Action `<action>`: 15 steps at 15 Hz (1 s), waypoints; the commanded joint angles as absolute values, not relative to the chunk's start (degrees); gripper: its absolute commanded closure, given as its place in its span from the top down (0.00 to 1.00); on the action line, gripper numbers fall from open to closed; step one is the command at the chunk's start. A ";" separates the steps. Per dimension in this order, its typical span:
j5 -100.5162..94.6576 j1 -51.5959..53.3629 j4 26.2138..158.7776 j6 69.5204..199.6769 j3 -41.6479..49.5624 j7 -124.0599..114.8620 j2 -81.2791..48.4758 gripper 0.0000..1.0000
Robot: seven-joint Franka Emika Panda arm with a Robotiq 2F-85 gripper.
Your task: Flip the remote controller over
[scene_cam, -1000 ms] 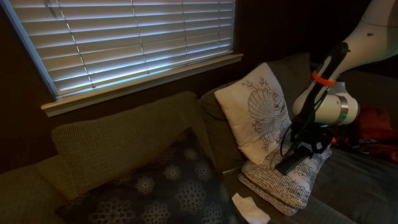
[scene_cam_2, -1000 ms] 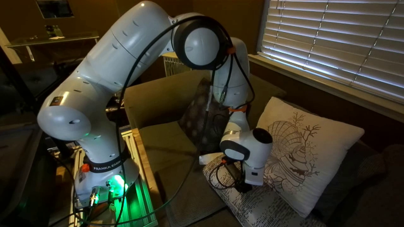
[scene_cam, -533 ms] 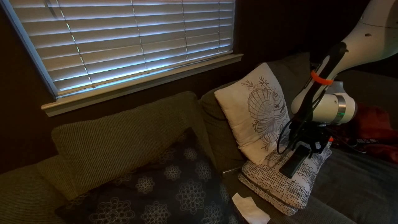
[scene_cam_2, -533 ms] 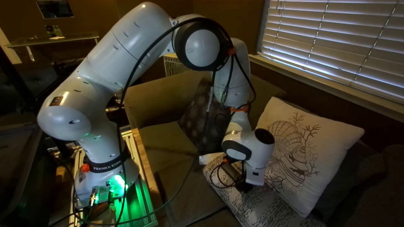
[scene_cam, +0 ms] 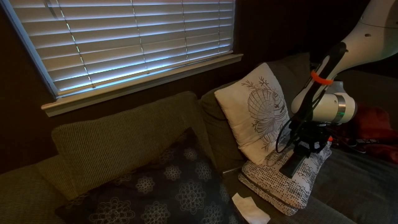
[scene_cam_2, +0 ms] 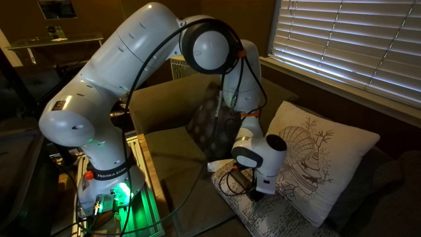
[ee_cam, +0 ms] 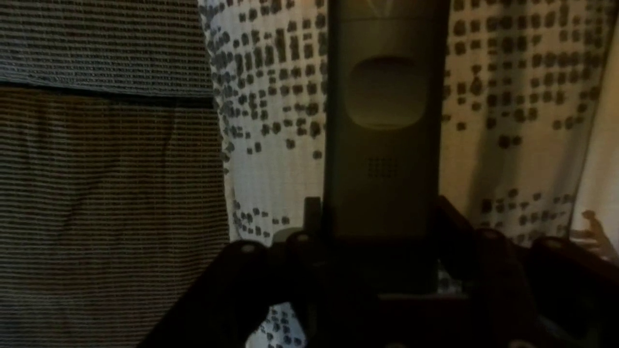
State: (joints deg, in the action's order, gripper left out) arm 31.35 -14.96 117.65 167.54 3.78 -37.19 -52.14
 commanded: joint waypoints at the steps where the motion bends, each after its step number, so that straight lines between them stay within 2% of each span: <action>1: 32.91 -15.02 118.03 166.67 4.16 -37.49 -51.26 0.31; 7: 32.50 -14.30 124.69 168.78 5.90 -36.67 -44.53 0.31; 15: 27.96 -2.23 128.68 169.74 20.97 -43.19 -38.74 0.31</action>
